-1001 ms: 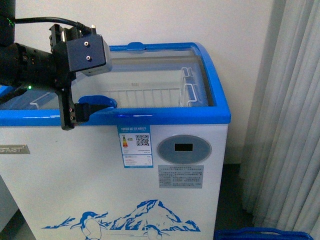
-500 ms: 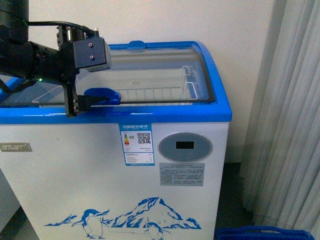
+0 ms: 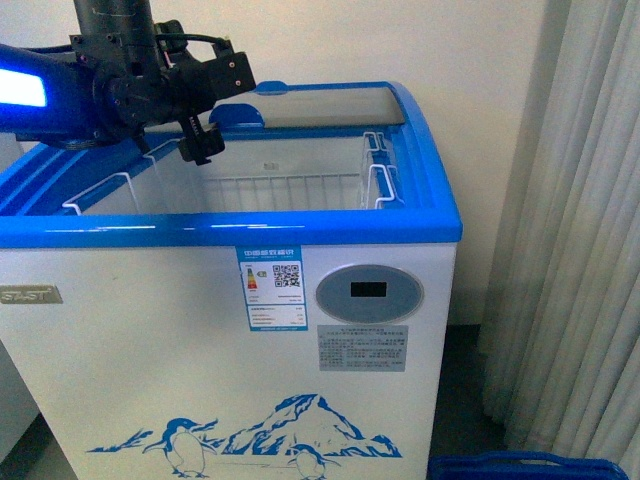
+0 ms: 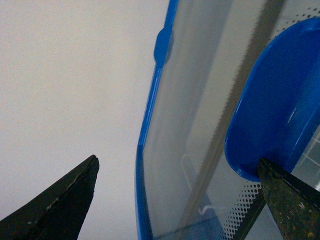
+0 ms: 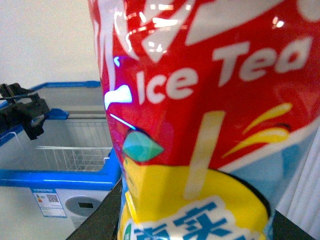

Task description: Put drink in fridge

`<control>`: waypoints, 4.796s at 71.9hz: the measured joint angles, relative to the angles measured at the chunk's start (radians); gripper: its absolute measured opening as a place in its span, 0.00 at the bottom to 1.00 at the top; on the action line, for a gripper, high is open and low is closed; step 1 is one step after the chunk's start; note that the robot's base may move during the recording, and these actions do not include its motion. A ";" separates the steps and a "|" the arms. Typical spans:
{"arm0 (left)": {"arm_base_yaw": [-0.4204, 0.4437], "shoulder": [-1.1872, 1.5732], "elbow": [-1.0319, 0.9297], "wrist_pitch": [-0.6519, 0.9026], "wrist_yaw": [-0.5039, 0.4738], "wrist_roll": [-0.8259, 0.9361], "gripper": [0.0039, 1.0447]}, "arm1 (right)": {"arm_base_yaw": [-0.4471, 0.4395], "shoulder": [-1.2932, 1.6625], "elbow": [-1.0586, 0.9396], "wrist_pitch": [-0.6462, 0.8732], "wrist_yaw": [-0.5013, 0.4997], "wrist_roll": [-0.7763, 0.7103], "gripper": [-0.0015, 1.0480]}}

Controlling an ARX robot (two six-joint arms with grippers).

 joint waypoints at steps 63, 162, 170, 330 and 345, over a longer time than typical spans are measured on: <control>0.010 -1.500 -1.988 0.516 -0.118 -1.302 0.64 | 0.001 0.000 0.000 0.000 0.004 0.000 0.37; 0.118 -2.348 -2.548 0.238 -0.027 -1.332 0.02 | 0.357 2.149 1.986 -0.601 0.034 -1.392 0.36; 0.118 -2.389 -2.548 0.195 -0.027 -1.332 0.02 | 0.368 2.138 1.948 -0.536 0.011 -1.363 0.54; 0.118 -2.721 -2.548 -0.141 -0.027 -1.333 0.02 | -0.010 -0.412 -0.645 0.126 -0.052 -0.028 0.03; 0.118 -2.721 -2.548 -0.141 -0.027 -1.334 0.04 | -0.010 -0.454 -0.681 0.131 -0.053 -0.028 0.21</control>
